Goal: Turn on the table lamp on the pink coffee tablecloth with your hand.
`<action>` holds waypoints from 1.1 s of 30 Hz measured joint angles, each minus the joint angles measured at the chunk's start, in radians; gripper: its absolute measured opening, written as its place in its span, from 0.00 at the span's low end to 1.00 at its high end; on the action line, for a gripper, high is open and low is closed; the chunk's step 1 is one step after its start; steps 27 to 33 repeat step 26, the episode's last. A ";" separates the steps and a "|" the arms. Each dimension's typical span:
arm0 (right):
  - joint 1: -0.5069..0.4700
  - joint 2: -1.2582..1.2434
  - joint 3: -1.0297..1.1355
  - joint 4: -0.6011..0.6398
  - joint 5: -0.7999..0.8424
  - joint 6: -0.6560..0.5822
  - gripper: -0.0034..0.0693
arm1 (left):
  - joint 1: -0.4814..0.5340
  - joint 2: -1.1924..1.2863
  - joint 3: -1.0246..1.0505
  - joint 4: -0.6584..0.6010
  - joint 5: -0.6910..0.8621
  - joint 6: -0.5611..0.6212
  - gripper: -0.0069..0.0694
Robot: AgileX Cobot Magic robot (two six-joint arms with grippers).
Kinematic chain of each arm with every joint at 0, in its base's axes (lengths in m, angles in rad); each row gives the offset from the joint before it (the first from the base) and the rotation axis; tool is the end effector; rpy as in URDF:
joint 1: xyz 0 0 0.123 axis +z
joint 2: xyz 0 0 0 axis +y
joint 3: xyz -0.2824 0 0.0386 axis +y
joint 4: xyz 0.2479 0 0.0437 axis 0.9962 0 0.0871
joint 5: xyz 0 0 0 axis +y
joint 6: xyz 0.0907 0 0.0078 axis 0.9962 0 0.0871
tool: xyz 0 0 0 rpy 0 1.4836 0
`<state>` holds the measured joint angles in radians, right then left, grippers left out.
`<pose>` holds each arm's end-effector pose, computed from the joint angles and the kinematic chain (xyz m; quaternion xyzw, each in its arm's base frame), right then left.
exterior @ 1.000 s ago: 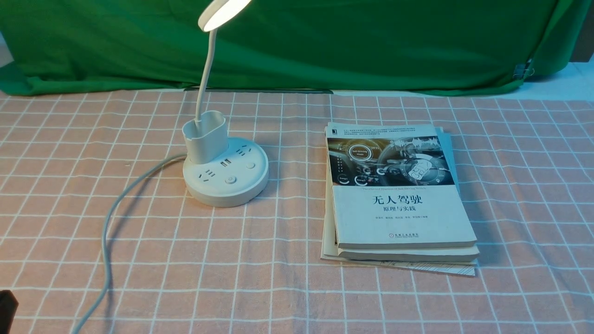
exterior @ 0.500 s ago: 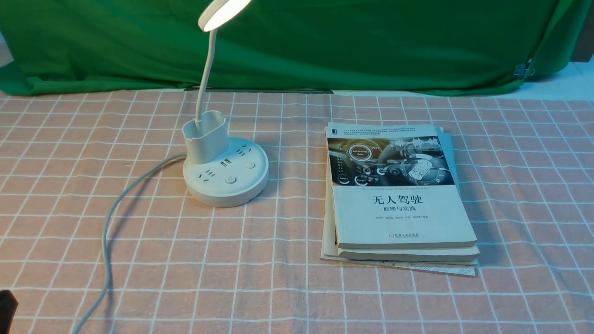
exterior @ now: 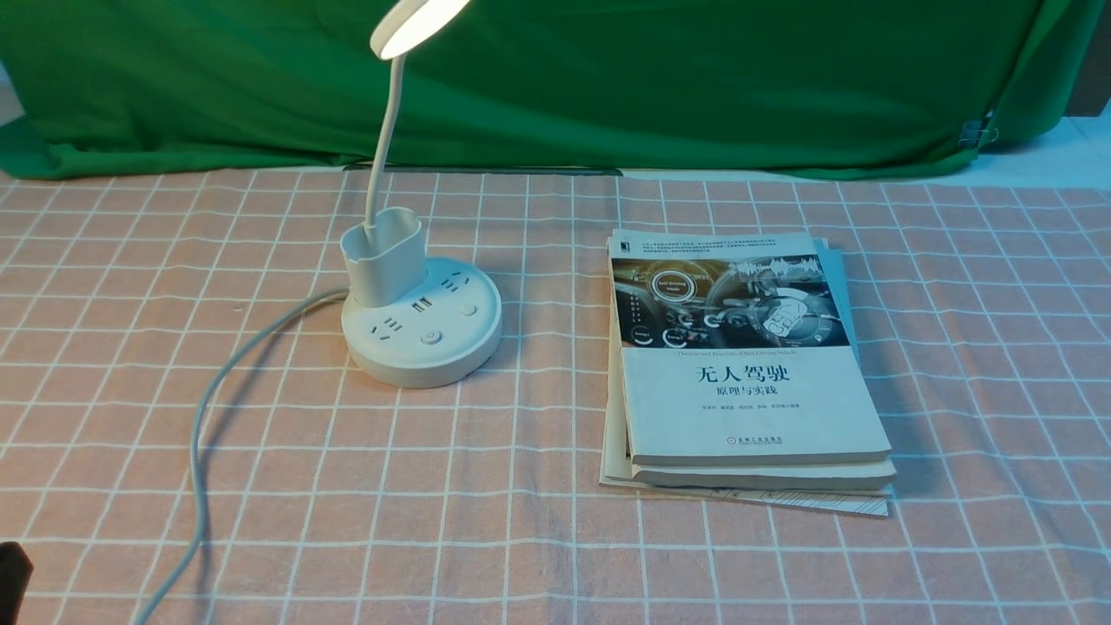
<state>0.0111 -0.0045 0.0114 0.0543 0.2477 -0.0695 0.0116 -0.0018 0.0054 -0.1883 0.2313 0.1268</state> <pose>0.0553 0.0018 0.1871 -0.0150 0.7635 0.0032 0.6456 0.0556 -0.0033 0.1907 -0.0117 0.7559 -0.0309 0.6538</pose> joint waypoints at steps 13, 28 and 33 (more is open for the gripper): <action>0.000 0.000 0.000 0.000 0.000 0.000 0.37 | 0.000 0.000 0.000 0.000 0.000 0.000 0.12; 0.000 0.000 0.000 0.000 0.000 0.000 0.37 | 0.000 0.000 0.000 0.000 -0.001 0.000 0.12; 0.000 0.000 0.000 0.000 0.000 0.000 0.37 | 0.000 0.000 0.000 0.000 -0.001 0.000 0.12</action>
